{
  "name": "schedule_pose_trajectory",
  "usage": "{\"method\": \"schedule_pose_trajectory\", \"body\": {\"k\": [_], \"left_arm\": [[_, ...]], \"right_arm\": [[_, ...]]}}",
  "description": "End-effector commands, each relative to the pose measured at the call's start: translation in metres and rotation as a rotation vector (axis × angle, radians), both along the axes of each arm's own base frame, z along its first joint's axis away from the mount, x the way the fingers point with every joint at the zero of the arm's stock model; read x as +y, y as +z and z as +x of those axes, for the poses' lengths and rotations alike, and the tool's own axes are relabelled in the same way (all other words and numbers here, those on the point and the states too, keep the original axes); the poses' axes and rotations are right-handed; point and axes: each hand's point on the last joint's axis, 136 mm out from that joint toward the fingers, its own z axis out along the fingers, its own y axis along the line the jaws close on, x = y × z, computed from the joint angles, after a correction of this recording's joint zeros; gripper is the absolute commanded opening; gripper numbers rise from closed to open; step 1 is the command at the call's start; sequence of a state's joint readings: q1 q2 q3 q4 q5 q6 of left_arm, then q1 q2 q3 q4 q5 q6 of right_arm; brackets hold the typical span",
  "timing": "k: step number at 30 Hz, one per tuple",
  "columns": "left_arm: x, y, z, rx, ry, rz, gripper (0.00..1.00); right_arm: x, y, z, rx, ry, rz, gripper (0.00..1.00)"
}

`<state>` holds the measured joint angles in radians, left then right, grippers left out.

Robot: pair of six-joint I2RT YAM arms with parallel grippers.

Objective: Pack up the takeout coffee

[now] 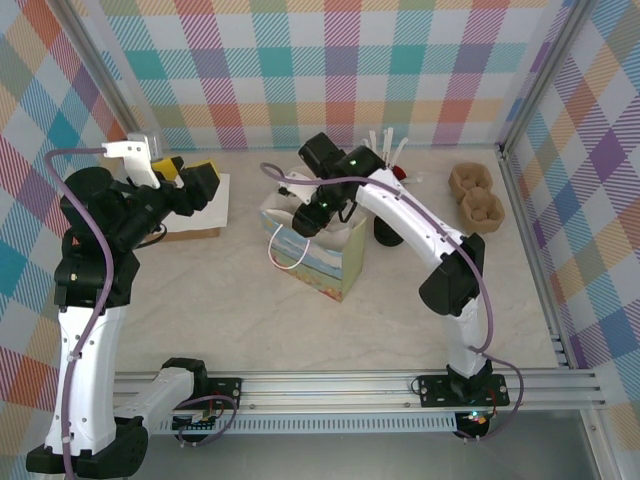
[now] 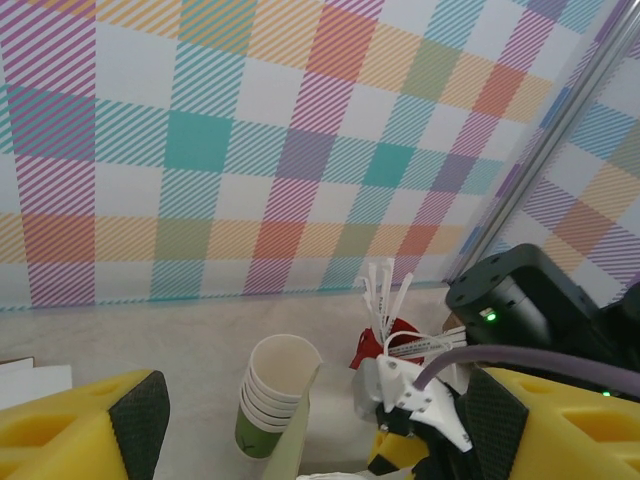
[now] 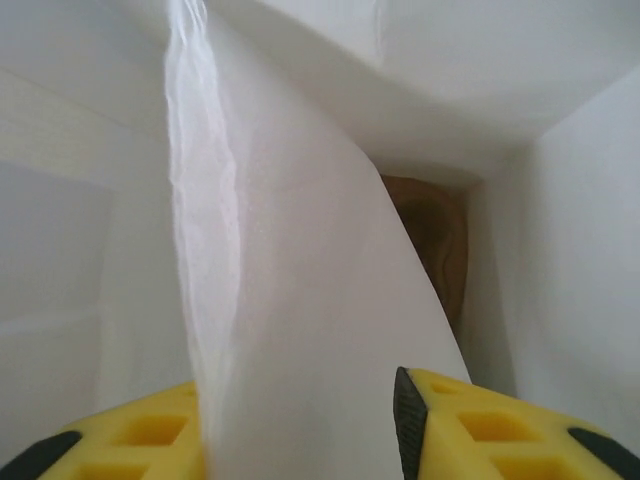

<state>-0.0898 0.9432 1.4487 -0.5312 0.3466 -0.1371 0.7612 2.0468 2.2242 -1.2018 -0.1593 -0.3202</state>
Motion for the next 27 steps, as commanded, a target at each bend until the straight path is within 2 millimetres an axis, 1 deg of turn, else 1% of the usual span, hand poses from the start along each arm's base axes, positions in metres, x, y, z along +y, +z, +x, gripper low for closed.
{"method": "schedule_pose_trajectory", "body": {"k": [1,3,4,7,9,12,15,19,22,24,27], "left_arm": [[-0.002,-0.006,0.003,0.003,-0.010,0.014,0.80],[-0.002,-0.011,0.005,0.012,-0.004,0.014,0.80],[-0.001,-0.015,0.006,0.020,0.000,0.013,0.81],[0.002,-0.028,0.011,0.043,0.024,0.003,0.81],[0.004,-0.037,0.014,0.060,0.036,0.001,0.81],[0.011,-0.055,0.020,0.095,0.089,0.000,0.82],[0.026,-0.079,0.027,0.137,0.179,0.004,0.82],[0.047,-0.113,0.032,0.188,0.311,0.012,0.84],[0.061,-0.139,0.033,0.224,0.389,0.023,0.86],[0.068,-0.156,0.034,0.248,0.432,0.029,0.87],[0.077,-0.181,0.035,0.278,0.488,0.039,0.89]], "right_arm": [[-0.014,0.057,-0.010,-0.093,-0.024,0.058,0.52],[-0.020,0.072,-0.012,-0.127,-0.041,0.075,0.59],[-0.022,0.081,-0.012,-0.146,-0.051,0.087,0.64],[-0.033,0.104,-0.013,-0.197,-0.085,0.124,0.75],[-0.041,0.118,-0.014,-0.222,-0.112,0.150,0.78],[-0.058,0.136,-0.010,-0.259,-0.180,0.187,0.83],[-0.080,0.149,-0.004,-0.296,-0.266,0.222,0.90],[-0.117,0.154,0.006,-0.365,-0.399,0.264,1.00],[-0.148,0.153,0.010,-0.410,-0.500,0.292,1.00],[-0.167,0.150,0.011,-0.421,-0.585,0.319,1.00],[-0.192,0.137,0.010,-0.462,-0.668,0.324,1.00]]}}
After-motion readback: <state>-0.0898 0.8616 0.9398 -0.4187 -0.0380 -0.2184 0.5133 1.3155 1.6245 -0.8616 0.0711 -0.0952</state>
